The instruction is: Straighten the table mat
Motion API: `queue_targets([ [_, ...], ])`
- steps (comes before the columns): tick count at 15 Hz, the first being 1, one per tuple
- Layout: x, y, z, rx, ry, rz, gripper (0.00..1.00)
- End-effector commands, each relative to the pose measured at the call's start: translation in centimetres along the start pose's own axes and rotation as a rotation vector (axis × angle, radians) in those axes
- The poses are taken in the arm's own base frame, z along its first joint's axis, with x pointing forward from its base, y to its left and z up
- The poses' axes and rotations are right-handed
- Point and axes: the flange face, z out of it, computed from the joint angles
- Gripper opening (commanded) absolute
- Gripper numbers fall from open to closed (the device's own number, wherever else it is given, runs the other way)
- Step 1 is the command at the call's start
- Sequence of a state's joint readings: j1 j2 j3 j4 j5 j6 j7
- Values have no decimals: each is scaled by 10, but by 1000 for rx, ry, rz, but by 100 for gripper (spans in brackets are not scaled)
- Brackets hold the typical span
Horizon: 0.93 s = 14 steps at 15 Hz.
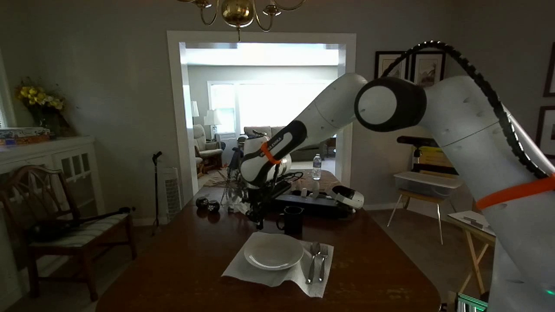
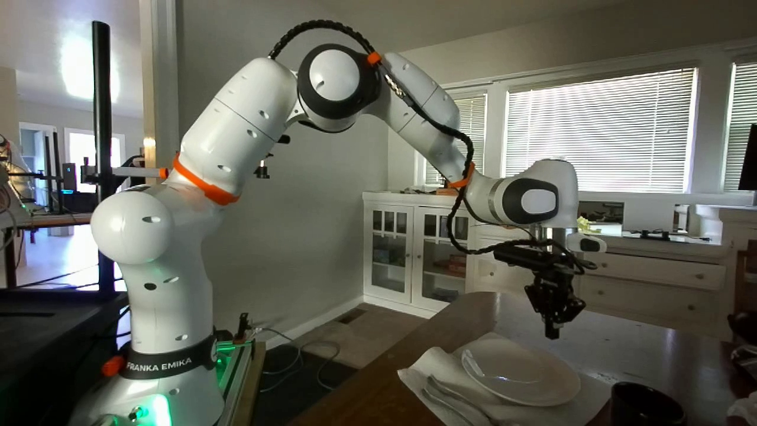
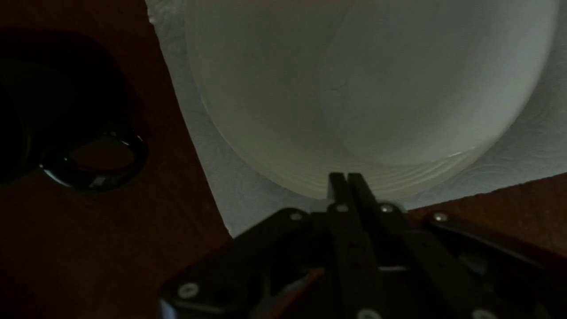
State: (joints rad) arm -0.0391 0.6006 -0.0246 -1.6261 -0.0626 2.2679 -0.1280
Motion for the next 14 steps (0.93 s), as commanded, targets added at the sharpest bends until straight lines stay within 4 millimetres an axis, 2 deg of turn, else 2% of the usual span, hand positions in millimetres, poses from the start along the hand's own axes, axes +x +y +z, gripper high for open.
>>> queue_targets([
  [1,1,-1,15,-3,-102,37,0],
  [9,0,7,44,16,-131,102,0],
  [10,-6,5,34,7,-131,79,1],
  [14,-4,7,41,8,-136,82,1],
])
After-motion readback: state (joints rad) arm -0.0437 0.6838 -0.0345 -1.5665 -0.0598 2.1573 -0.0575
